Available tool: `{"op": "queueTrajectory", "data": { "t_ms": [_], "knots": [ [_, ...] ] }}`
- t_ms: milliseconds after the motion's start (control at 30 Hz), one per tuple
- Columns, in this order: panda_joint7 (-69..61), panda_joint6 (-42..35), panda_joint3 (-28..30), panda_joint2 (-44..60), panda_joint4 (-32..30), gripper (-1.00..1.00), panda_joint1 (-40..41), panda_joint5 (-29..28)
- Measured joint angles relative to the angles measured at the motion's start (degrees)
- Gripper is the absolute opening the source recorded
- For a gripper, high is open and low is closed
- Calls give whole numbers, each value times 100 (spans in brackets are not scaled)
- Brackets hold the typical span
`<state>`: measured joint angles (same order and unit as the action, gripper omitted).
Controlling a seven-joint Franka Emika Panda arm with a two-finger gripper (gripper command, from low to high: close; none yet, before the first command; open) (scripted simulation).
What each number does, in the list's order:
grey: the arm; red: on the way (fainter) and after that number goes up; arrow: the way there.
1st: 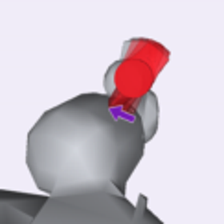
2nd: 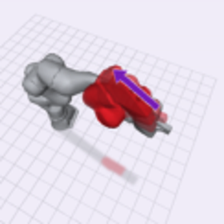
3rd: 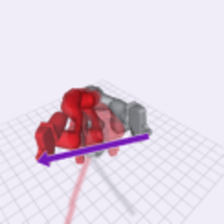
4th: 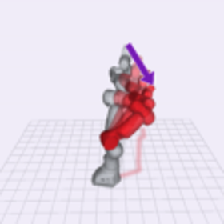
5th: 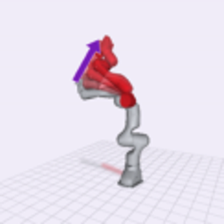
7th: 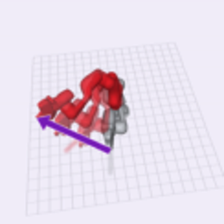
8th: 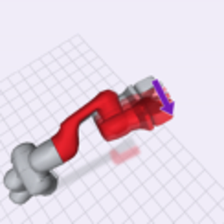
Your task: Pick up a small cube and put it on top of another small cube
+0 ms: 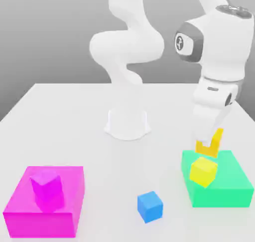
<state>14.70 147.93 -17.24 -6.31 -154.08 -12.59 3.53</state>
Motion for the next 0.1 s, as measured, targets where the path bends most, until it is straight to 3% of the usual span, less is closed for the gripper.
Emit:
{"op": "queueTrajectory", "data": {
  "t_ms": [33,100],
  "knots": [
    [47,184,-2,153,-36,100,12,-70],
    [47,184,-2,153,-36,100,13,-70]
  ]
}}
